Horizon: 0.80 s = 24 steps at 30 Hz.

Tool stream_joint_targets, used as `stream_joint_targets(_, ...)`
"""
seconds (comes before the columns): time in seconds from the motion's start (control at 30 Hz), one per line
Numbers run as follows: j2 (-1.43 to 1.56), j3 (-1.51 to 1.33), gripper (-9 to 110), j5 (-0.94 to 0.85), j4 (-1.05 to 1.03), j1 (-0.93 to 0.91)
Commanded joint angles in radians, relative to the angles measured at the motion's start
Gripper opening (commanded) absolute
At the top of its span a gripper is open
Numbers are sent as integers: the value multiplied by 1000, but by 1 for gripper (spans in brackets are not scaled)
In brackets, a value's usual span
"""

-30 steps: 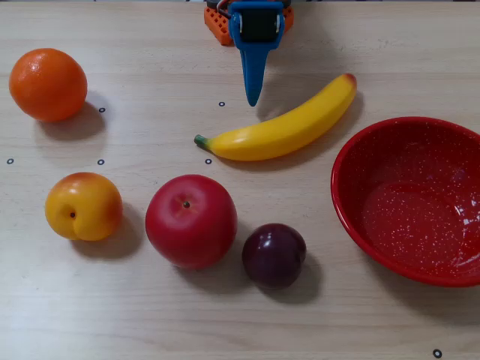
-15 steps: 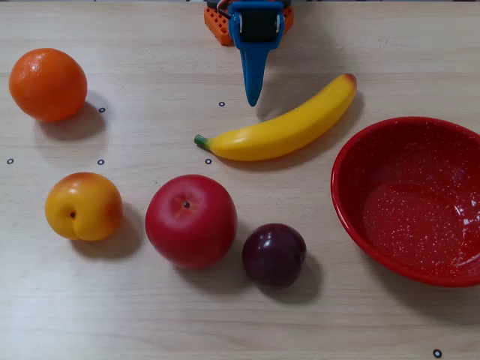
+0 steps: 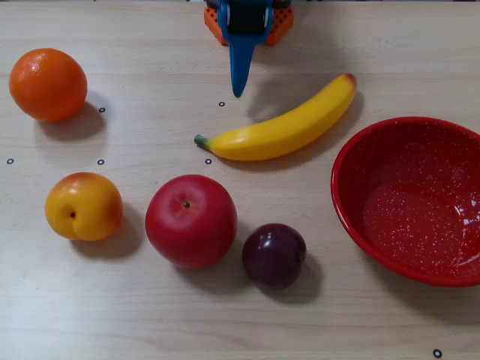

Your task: Put peach in the red bowl.

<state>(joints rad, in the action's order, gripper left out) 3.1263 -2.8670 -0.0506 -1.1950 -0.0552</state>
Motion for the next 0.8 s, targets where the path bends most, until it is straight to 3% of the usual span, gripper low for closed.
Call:
stream_joint_targets(0.0,-54,140,0,-38,-26,-38)
stream_joint_targets(0.77,-680,810,0,-215,-135,-407)
